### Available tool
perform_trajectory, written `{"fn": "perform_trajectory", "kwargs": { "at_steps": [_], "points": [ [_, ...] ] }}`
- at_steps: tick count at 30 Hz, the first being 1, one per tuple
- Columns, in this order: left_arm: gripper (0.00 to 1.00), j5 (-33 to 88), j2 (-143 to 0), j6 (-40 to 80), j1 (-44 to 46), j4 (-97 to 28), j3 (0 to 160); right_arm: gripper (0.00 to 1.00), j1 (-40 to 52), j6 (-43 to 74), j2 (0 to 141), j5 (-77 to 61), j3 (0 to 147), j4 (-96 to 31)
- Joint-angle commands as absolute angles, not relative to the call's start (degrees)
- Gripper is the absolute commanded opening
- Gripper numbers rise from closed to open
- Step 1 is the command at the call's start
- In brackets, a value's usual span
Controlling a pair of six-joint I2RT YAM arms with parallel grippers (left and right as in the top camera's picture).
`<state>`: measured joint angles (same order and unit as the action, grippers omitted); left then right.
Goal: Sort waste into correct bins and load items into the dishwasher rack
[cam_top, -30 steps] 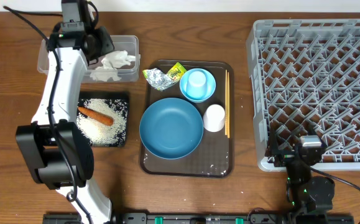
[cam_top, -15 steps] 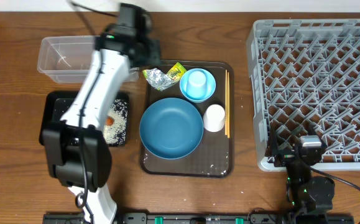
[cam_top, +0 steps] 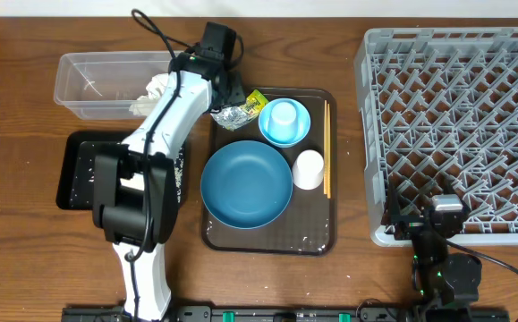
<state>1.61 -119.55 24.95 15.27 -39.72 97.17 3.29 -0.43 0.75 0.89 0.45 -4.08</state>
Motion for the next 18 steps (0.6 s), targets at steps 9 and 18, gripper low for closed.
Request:
{"fn": "perform_trajectory", "kwargs": {
  "at_steps": [9, 18],
  "points": [
    [0.57, -1.74, -120.27, 24.16, 15.07, -35.92, 97.34, 0.99, 2.66, 0.38, 0.73, 1.04, 0.32, -4.25],
    [0.57, -4.58, -121.34, -3.25, 15.07, -37.52, 97.34, 0.99, 2.66, 0.38, 0.73, 1.04, 0.32, -4.25]
  ]
}}
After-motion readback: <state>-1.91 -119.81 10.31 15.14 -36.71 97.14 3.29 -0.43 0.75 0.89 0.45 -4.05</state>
